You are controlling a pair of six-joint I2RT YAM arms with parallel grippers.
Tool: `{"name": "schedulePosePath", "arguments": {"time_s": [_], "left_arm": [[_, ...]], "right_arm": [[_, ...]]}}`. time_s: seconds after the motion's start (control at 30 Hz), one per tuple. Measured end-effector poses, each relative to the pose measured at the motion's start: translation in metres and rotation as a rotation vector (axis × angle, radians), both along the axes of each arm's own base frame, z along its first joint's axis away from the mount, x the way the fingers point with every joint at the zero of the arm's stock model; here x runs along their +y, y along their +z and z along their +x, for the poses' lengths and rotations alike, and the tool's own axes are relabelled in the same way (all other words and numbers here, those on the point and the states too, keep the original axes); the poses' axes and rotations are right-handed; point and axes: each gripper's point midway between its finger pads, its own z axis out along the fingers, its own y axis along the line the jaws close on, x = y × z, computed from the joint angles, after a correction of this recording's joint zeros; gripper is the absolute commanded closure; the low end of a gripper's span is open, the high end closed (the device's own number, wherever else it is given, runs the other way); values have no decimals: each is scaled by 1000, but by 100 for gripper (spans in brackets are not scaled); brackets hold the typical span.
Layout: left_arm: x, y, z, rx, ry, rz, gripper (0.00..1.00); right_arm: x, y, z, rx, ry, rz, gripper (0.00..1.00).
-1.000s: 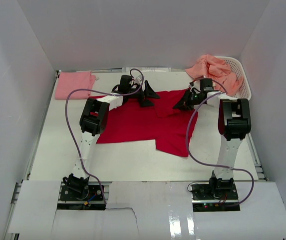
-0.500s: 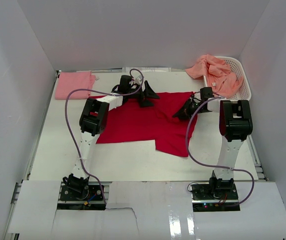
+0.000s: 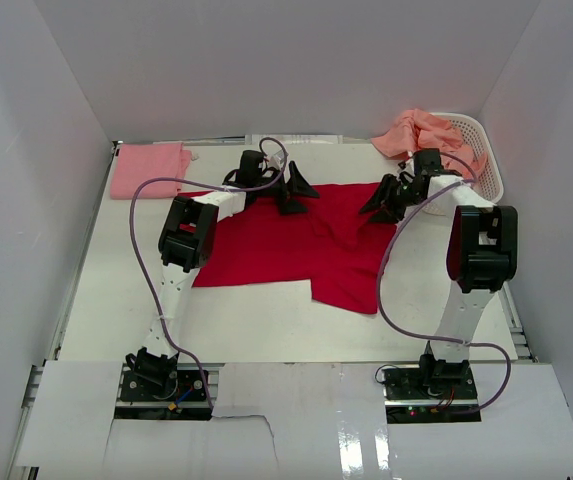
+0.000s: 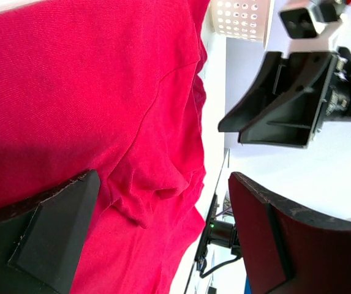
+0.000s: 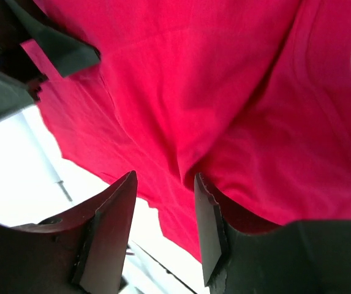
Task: Fold and stack the t-shirts
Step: Fold the flattened tshirt in 1/3 of the way
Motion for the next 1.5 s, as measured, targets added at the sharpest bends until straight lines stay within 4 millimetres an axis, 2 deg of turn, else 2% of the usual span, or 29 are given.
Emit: {"name": "schedulePosePath", "arguments": {"time_s": [0.07, 0.17, 0.23, 0.37, 0.43, 0.5, 0.77, 0.87, 1.0, 1.27, 1.5], "left_arm": [[0, 0, 0, 1, 0, 0, 2], [1, 0, 0, 7, 0, 2, 2], [1, 0, 0, 11, 2, 4, 2], [4, 0, 1, 18, 5, 6, 2], [5, 0, 2, 21, 7, 7, 2], [6, -1, 2, 21, 8, 7, 2], [10, 0, 4, 25, 13, 5, 2], [12, 0, 5, 25, 15, 4, 2], [14, 0, 7, 25, 18, 3, 2], [19, 0, 10, 26, 26, 2, 2], [20, 0, 10, 26, 28, 2, 2]], "right_arm": [[-2, 5, -6, -17, 17, -51, 51], [5, 17, -18, -81, 70, -146, 49], [23, 32, -33, -157, 142, -220, 44], [78, 59, -66, -360, 327, -327, 42], [102, 61, -81, -428, 412, -364, 42], [111, 53, -89, -448, 462, -409, 42], [87, -13, -73, -369, 513, -654, 42], [89, -28, -69, -357, 543, -704, 41], [99, -31, -63, -379, 574, -734, 42], [121, -20, -47, -444, 591, -729, 43], [124, -33, -39, -430, 605, -746, 51]]}}
